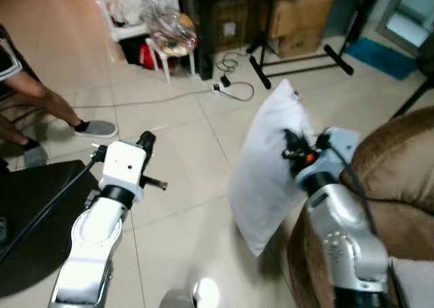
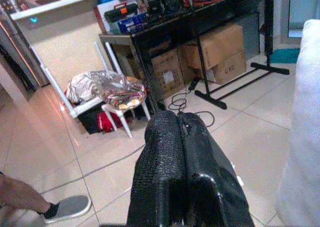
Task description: Move the pillow to the sofa from floor
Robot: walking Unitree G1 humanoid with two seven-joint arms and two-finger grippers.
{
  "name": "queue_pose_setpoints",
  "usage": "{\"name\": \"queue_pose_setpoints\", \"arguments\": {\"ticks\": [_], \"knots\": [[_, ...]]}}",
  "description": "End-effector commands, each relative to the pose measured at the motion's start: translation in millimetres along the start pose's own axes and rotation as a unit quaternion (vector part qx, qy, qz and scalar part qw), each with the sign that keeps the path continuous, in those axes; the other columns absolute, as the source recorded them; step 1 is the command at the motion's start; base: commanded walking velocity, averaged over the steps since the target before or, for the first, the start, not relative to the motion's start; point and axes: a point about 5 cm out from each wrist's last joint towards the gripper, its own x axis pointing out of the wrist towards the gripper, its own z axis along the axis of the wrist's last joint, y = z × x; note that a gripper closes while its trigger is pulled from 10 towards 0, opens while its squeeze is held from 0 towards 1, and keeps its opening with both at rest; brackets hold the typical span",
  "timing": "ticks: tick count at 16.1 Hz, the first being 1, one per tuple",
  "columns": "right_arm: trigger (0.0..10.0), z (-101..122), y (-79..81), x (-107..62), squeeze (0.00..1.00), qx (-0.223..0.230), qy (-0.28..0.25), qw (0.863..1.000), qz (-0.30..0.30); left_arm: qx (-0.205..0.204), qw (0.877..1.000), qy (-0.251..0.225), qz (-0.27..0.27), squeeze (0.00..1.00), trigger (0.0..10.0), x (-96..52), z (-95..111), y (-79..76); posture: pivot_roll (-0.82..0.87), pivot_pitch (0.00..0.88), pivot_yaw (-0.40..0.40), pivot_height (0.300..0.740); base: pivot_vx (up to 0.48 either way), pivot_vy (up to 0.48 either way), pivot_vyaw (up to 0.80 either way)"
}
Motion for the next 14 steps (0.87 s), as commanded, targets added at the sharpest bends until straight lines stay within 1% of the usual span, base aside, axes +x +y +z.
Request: {"name": "queue_pose_setpoints", "arguments": {"ticks": [1, 3, 10, 11, 13, 14], "knots": [[10.0, 6.1, -3.1, -1.2, 0.0, 0.01, -0.013, 1.0, -0.008, 0.001, 1.0, 0.002, -0.001, 0.0, 10.0, 2.1, 0.5, -1.0, 0.03, 0.024, 0.033, 0.74, 0.0, 0.412, -0.75], [10.0, 4.0, -6.1, -1.9, 0.0, 0.01, -0.01, 1.0, -0.017, 0.004, 1.0, 0.004, -0.002, 0.0, 10.0, 2.8, 0.4, -0.2, 0.03, 0.026, 0.039, 0.74, 0.0, 0.439, -0.8], [10.0, 1.6, -5.9, -2.0, 0.0, 0.014, -0.007, 1.0, -0.022, 0.005, 1.0, 0.005, -0.003, 0.0, 10.0, 5.1, 0.0, 0.8, 0.03, 0.017, 0.048, 0.74, 0.0, 0.408, -0.8], [10.0, 0.1, -4.3, -0.9, 0.0, -0.001, -0.001, 1.0, -0.019, -0.003, 1.0, 0.005, 0.007, 0.0, 10.0, 4.7, 0.1, 2.9, 0.04, 0.014, 0.047, 0.74, 0.0, 0.0, 0.0], [10.0, -2.8, -1.1, 0.5, 0.0, -0.006, 0.01, 1.0, -0.008, -0.001, 1.0, 0.011, 0.01, 0.0, 10.0, 4.6, -1.7, 4.4, 0.04, 0.012, 0.045, 0.74, 0.0, 0.0, 0.0], [10.0, -2.3, 0.4, 1.0, 0.0, -0.005, 0.007, 1.0, -0.002, -0.008, 1.0, 0.007, 0.008, 0.0, 10.0, 4.3, -1.9, 4.7, 0.04, 0.012, 0.044, 0.74, 0.0, 0.0, 0.0]]}}
